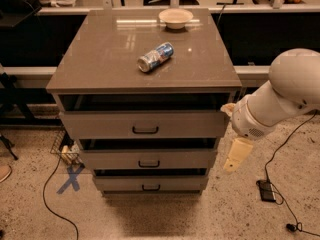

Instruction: Open top drawer

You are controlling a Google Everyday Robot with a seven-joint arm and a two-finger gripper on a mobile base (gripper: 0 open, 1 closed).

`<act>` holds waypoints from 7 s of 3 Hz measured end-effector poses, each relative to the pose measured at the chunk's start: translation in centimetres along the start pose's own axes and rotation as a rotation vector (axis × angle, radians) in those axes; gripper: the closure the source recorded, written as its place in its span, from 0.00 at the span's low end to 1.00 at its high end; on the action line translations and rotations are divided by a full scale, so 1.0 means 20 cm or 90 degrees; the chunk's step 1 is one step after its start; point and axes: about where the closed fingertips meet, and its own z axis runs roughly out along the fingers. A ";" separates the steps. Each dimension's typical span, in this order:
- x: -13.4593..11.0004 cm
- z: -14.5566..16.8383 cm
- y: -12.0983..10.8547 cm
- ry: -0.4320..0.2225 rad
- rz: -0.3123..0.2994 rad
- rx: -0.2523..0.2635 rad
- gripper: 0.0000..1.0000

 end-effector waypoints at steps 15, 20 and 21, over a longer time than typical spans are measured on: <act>-0.17 0.68 -0.29 -0.028 -0.015 0.058 1.00; -0.14 0.67 -0.18 -0.027 0.010 0.057 0.39; -0.14 0.67 -0.17 -0.027 0.010 0.056 0.16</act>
Offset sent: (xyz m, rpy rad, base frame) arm 0.0448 0.0262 -0.0433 -0.0207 -0.1420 0.0540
